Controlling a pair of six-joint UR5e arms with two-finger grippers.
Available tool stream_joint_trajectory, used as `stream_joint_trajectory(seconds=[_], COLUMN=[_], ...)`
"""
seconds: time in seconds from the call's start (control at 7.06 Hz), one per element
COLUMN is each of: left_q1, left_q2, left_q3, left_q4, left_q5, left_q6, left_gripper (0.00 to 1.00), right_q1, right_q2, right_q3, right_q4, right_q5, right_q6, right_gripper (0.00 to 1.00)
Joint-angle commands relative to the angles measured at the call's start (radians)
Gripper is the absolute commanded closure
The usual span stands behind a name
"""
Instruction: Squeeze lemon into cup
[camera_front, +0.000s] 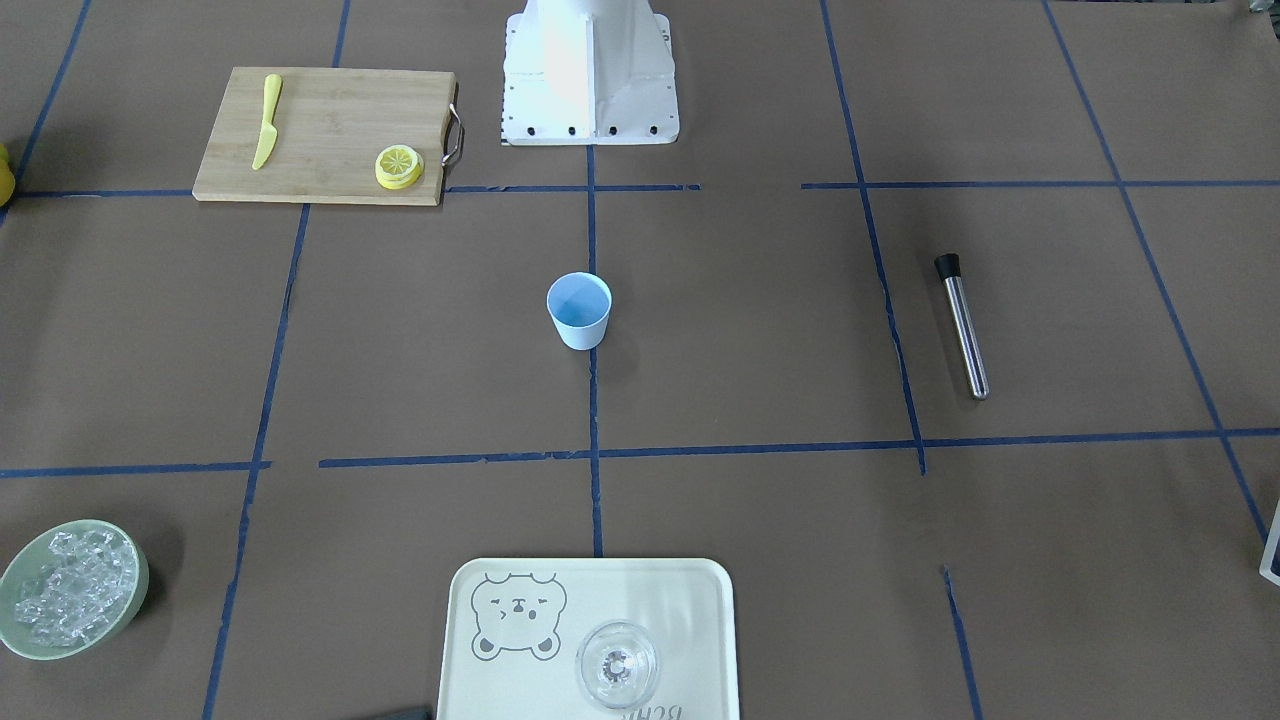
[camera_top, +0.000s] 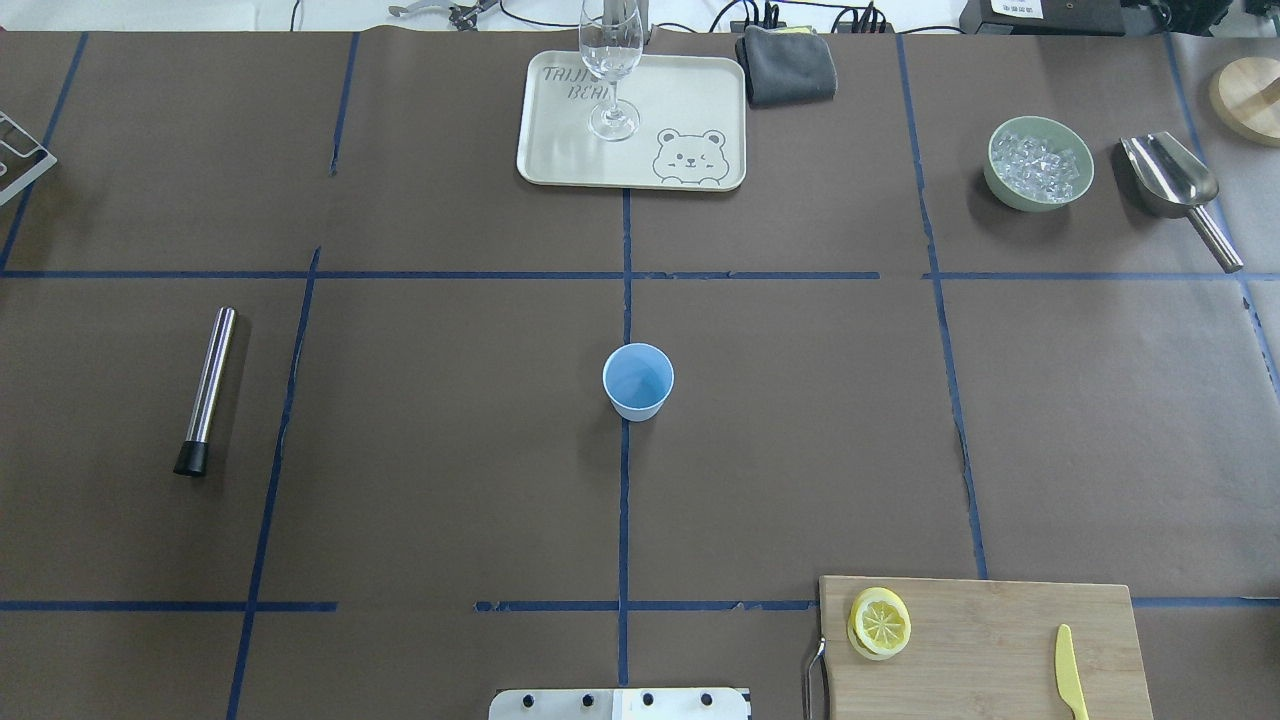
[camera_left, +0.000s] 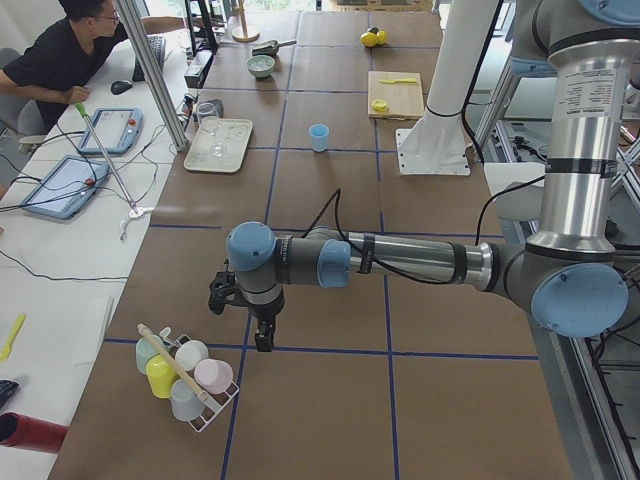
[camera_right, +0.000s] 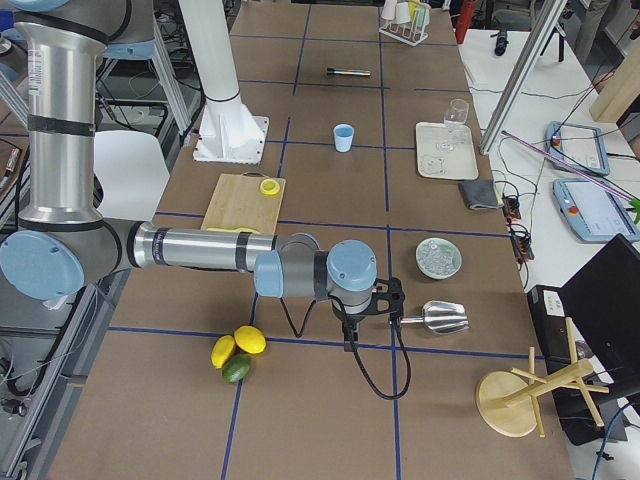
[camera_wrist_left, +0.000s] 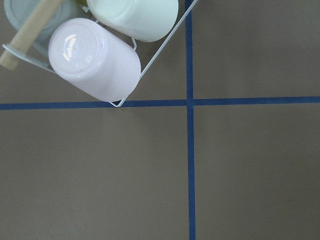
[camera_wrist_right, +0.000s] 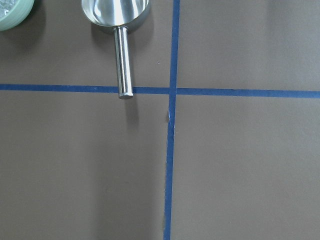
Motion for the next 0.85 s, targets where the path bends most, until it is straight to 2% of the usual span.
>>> stream_joint_trajectory(seconds=[0.0,0.28,0.57,0.71], left_q1=[0.000,0.000,0.000,0.000], left_q2=[-0.001,-0.004,-0.009,-0.010], left_q3=[0.000,-0.008,-0.015,-0.034], left_q4=[-0.002,-0.003,-0.006,-0.006], left_q5=[0.000,0.000,-0.003,-0.008], left_q6=[-0.002,-0.003,-0.003,-0.005], left_gripper=[0.00,0.00,0.00,0.00], right_q1=[0.001,-0.005,-0.098,-0.120], right_q2=[0.003,0.036,0.126,0.141], right_q3=[0.010,0.033,0.128,0.128], right_q4=[0.002,0.013,0.005,0.010], right_q5=[-0.004,-0.005,-0.004,0.007], right_q6=[0.000,0.005,0.246,0.262], right_gripper=[0.00,0.00,0.00,0.00])
